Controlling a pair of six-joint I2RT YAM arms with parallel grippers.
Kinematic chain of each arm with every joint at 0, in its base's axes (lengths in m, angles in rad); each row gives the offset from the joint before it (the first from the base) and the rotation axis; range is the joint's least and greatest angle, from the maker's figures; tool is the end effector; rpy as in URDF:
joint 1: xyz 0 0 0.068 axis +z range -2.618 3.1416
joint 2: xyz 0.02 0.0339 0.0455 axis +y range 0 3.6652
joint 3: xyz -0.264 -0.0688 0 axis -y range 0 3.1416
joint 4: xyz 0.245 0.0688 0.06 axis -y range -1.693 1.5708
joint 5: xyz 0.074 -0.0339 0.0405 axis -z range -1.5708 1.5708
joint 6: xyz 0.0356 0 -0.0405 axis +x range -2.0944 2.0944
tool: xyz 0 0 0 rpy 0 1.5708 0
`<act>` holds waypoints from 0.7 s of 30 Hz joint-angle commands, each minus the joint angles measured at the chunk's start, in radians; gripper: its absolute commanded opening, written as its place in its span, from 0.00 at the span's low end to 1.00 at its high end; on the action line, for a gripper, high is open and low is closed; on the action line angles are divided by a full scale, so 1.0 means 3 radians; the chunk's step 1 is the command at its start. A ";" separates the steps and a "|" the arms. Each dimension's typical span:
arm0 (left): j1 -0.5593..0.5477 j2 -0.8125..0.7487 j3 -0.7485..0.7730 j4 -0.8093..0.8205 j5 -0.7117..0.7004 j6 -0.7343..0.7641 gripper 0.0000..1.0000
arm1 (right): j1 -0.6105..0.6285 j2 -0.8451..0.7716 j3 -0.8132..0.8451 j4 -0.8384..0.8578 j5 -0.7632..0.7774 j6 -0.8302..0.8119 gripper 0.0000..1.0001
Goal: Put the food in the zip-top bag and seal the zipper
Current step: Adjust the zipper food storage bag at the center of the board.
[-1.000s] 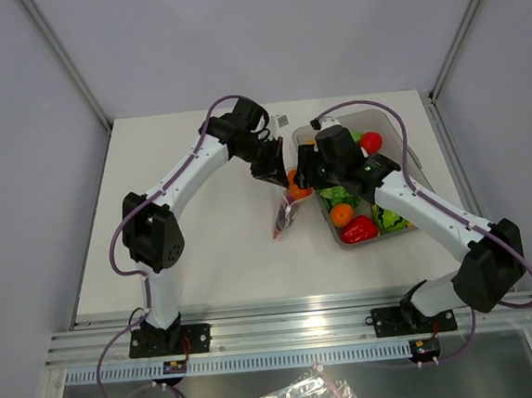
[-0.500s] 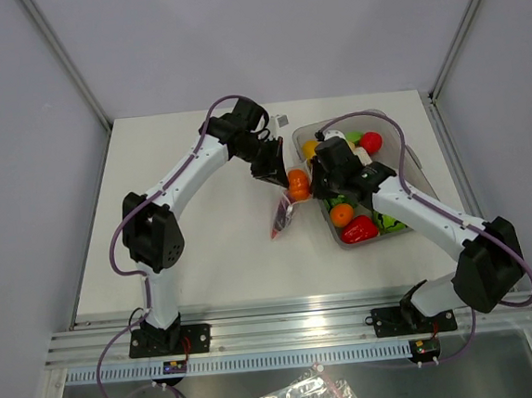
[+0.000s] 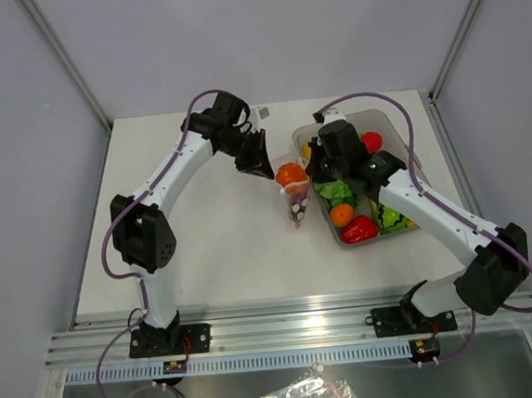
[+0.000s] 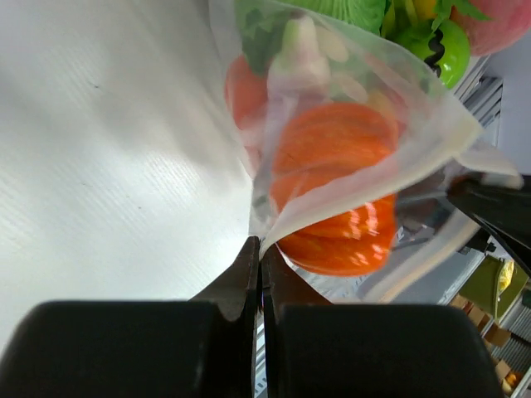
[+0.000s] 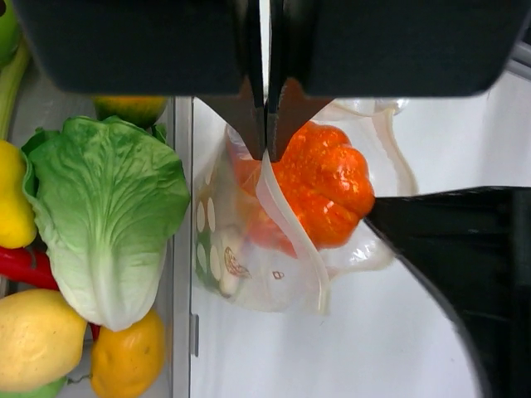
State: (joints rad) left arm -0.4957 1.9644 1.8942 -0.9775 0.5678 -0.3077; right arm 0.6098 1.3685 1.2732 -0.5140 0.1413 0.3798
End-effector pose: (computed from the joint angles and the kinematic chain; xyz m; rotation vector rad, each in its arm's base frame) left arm 0.3619 -0.2175 0.3099 0.4643 2.6738 -1.0098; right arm 0.2538 0.1712 0.3460 -0.1719 2.1958 0.4080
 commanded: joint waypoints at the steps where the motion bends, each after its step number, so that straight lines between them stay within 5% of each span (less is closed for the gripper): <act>1: 0.0118 -0.0355 -0.0060 0.0083 -0.0052 0.0054 0.00 | 0.0013 0.0285 0.0016 -0.0041 0.0061 -0.0085 0.00; 11: -0.0019 -0.0264 -0.0010 0.0022 0.0040 0.0105 0.00 | 0.0018 0.0664 0.0261 0.0052 -0.0159 -0.0013 0.00; 21: -0.0040 -0.0167 -0.0050 -0.0035 -0.0185 0.0213 0.00 | 0.0018 0.0266 0.0052 0.0301 -0.0220 0.0078 0.00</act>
State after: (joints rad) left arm -0.5102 1.9072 1.8709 -1.0042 0.5282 -0.2634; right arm 0.6098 1.5436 1.2964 -0.4873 0.0860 0.3836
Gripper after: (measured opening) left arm 0.005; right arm 0.011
